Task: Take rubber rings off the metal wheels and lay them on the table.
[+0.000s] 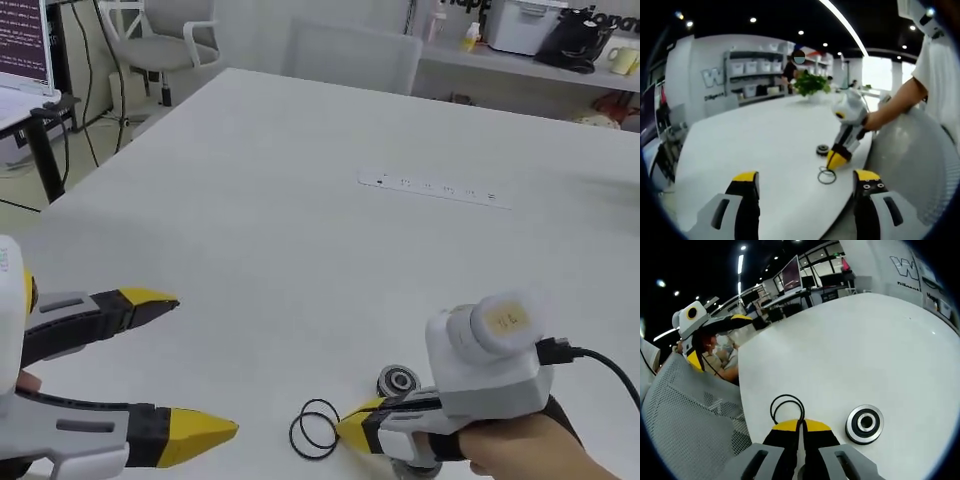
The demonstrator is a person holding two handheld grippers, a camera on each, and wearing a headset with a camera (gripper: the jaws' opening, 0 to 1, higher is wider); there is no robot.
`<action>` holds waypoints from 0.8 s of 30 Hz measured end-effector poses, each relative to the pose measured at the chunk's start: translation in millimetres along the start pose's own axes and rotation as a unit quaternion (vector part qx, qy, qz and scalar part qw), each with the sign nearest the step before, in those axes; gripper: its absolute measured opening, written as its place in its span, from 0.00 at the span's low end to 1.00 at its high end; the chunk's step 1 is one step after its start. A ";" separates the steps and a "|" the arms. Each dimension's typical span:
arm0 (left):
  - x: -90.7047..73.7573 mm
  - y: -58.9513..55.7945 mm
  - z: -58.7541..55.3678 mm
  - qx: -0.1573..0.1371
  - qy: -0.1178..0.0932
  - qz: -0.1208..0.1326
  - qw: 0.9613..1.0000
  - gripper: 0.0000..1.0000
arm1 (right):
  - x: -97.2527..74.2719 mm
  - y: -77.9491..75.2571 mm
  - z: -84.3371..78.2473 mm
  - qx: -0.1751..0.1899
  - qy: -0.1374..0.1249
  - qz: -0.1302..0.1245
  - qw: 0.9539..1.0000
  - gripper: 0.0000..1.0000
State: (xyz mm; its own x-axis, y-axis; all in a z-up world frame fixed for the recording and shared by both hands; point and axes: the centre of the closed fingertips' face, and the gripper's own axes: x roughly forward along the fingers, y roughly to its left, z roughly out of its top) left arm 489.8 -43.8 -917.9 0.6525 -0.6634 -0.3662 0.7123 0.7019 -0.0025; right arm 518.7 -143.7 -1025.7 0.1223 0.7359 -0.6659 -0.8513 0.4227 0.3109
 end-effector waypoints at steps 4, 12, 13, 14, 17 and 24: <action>-1.0 0.5 2.2 0.001 -0.004 0.002 1.000 0.78 | 0.3 0.1 0.3 -0.001 0.000 0.000 1.000 0.00; -2.8 -0.8 -2.2 -0.001 0.002 0.005 1.000 0.77 | -1.1 2.0 2.8 -0.009 -0.002 0.004 1.000 0.01; -2.7 -1.7 -3.0 0.000 0.004 0.004 1.000 0.78 | -1.3 2.1 3.7 -0.014 -0.002 0.003 1.000 0.01; -2.7 -2.2 -2.9 0.002 0.004 0.004 1.000 0.77 | -1.5 2.2 4.0 -0.015 -0.003 0.004 1.000 0.01; -2.1 -2.3 -1.4 0.000 0.000 0.004 1.000 0.77 | -2.0 2.4 6.1 -0.011 -0.007 0.004 1.000 0.04; -1.8 -2.4 -2.6 0.001 0.002 0.005 1.000 0.77 | -6.4 4.8 16.8 -0.002 -0.019 0.009 1.000 0.09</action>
State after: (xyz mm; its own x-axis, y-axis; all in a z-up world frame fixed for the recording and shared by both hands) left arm 486.3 -43.6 -919.7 0.6590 -0.6551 -0.3696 0.7061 0.7081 0.0037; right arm 522.5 -137.5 -1008.5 0.1253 0.7627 -0.6345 -0.8555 0.4069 0.3201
